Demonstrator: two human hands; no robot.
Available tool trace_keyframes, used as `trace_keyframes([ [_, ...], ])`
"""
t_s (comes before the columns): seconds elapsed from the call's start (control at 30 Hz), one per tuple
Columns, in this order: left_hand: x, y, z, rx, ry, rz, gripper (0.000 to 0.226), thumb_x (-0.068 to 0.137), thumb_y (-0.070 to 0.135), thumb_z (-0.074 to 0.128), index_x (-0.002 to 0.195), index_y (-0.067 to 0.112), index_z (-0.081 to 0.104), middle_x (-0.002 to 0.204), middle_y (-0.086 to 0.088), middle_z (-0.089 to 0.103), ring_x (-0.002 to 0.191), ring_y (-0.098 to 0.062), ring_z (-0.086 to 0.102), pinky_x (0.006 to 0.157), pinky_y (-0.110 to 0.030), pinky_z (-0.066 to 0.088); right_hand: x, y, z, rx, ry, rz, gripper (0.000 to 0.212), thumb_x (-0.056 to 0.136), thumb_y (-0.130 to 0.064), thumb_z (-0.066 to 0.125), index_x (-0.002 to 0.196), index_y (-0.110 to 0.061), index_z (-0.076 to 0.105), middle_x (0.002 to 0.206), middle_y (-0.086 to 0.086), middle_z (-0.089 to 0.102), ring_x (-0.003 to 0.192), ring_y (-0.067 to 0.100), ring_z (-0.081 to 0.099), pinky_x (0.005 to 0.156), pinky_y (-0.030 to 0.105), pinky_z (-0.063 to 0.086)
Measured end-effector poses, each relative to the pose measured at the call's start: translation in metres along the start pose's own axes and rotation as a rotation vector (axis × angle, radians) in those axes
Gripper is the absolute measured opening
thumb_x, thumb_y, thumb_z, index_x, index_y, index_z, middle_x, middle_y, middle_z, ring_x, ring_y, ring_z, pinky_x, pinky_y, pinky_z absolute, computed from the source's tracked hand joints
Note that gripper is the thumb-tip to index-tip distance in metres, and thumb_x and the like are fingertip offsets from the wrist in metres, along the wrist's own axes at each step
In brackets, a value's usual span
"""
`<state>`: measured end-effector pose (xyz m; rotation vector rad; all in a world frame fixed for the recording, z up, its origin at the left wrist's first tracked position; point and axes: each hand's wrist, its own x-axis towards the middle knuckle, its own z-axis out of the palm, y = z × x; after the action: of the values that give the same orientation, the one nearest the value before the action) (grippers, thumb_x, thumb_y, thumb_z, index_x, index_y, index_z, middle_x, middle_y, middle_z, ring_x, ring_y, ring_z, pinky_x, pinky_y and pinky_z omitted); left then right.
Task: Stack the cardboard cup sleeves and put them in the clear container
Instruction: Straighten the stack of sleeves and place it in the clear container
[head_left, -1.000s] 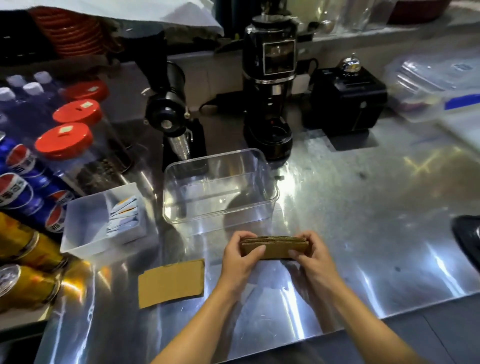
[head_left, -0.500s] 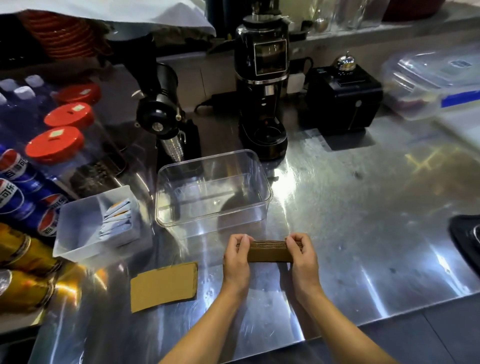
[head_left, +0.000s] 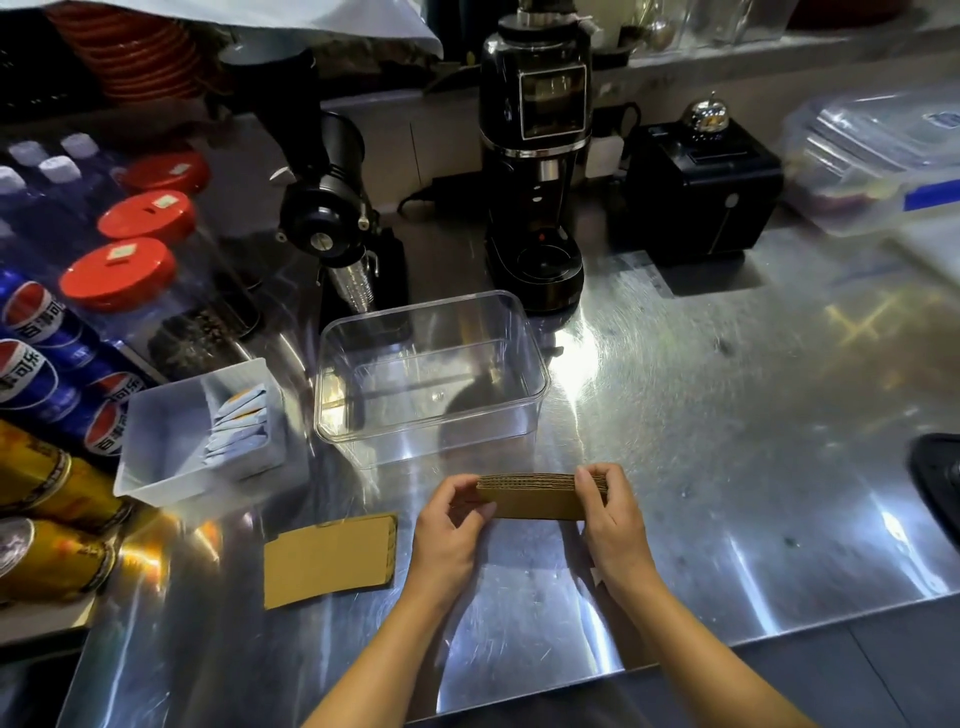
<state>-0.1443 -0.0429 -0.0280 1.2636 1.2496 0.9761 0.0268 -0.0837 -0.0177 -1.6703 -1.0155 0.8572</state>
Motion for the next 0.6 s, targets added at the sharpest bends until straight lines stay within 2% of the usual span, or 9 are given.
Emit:
trace_keyframes([
  [0.07, 0.001, 0.002, 0.0, 0.036, -0.012, 0.02, 0.038, 0.08, 0.001, 0.064, 0.087, 0.039, 0.066, 0.083, 0.012, 0.072, 0.088, -0.014, 0.067, 0.083, -0.03, 0.055, 0.001, -0.001, -0.007, 0.034, -0.036, -0.008, 0.006, 0.089, -0.035, 0.048, 0.084, -0.032, 0.05, 0.084, -0.004, 0.057, 0.084, 0.016, 0.056, 0.07, 0.012, 0.045],
  [0.1, 0.001, 0.003, 0.0, 0.052, -0.021, 0.036, 0.038, 0.08, 0.002, 0.065, 0.087, 0.04, 0.065, 0.083, 0.015, 0.072, 0.087, -0.01, 0.067, 0.081, -0.024, 0.055, 0.0, -0.001, -0.012, 0.06, -0.058, -0.011, 0.003, 0.087, -0.035, 0.052, 0.088, -0.033, 0.051, 0.086, -0.006, 0.058, 0.083, 0.009, 0.057, 0.067, 0.007, 0.044],
  [0.13, 0.001, 0.003, 0.0, 0.065, -0.027, 0.047, 0.038, 0.08, 0.003, 0.065, 0.086, 0.04, 0.065, 0.084, 0.017, 0.072, 0.085, -0.006, 0.067, 0.079, -0.02, 0.054, -0.001, 0.001, -0.017, 0.081, -0.077, -0.022, 0.013, 0.083, -0.037, 0.058, 0.093, -0.034, 0.052, 0.09, -0.006, 0.06, 0.084, 0.004, 0.059, 0.068, 0.005, 0.043],
  [0.2, 0.001, 0.004, 0.0, 0.071, -0.027, 0.058, 0.038, 0.08, 0.003, 0.064, 0.085, 0.041, 0.065, 0.085, 0.018, 0.072, 0.084, -0.002, 0.066, 0.077, -0.016, 0.052, -0.004, 0.006, -0.028, 0.081, -0.131, -0.035, 0.031, 0.078, -0.034, 0.066, 0.105, -0.028, 0.051, 0.097, -0.003, 0.062, 0.089, 0.002, 0.061, 0.074, 0.008, 0.047],
  [0.3, 0.0, 0.003, 0.0, 0.048, -0.02, 0.038, 0.037, 0.081, 0.003, 0.064, 0.084, 0.04, 0.065, 0.082, 0.013, 0.072, 0.084, -0.007, 0.067, 0.078, -0.021, 0.055, -0.007, 0.009, -0.034, 0.005, -0.16, -0.091, 0.027, 0.083, -0.013, 0.06, 0.107, -0.024, 0.054, 0.101, 0.001, 0.064, 0.095, 0.01, 0.063, 0.079, 0.01, 0.048],
  [0.4, -0.001, 0.006, 0.002, 0.052, -0.004, 0.039, 0.035, 0.08, 0.006, 0.066, 0.084, 0.041, 0.065, 0.08, 0.016, 0.071, 0.08, -0.003, 0.065, 0.076, -0.019, 0.053, -0.009, 0.008, -0.032, -0.025, -0.054, -0.117, 0.024, 0.085, -0.007, 0.057, 0.103, -0.023, 0.058, 0.094, 0.001, 0.066, 0.09, 0.013, 0.063, 0.076, 0.007, 0.046],
  [0.5, 0.001, 0.015, 0.001, 0.045, 0.036, 0.073, 0.034, 0.079, 0.006, 0.067, 0.083, 0.04, 0.065, 0.079, 0.013, 0.071, 0.078, 0.002, 0.064, 0.073, -0.01, 0.048, -0.01, 0.0, -0.027, 0.023, 0.013, -0.126, 0.031, 0.084, -0.006, 0.058, 0.095, -0.035, 0.059, 0.09, -0.004, 0.066, 0.084, 0.006, 0.063, 0.072, 0.005, 0.046],
  [0.6, 0.002, 0.031, -0.008, 0.028, 0.065, 0.104, 0.035, 0.08, 0.006, 0.067, 0.088, 0.04, 0.063, 0.087, 0.008, 0.069, 0.079, 0.005, 0.063, 0.073, -0.01, 0.049, -0.006, -0.016, -0.02, 0.08, 0.032, -0.136, 0.035, 0.083, -0.006, 0.059, 0.093, -0.039, 0.059, 0.09, -0.006, 0.066, 0.083, 0.001, 0.063, 0.073, 0.006, 0.047],
])
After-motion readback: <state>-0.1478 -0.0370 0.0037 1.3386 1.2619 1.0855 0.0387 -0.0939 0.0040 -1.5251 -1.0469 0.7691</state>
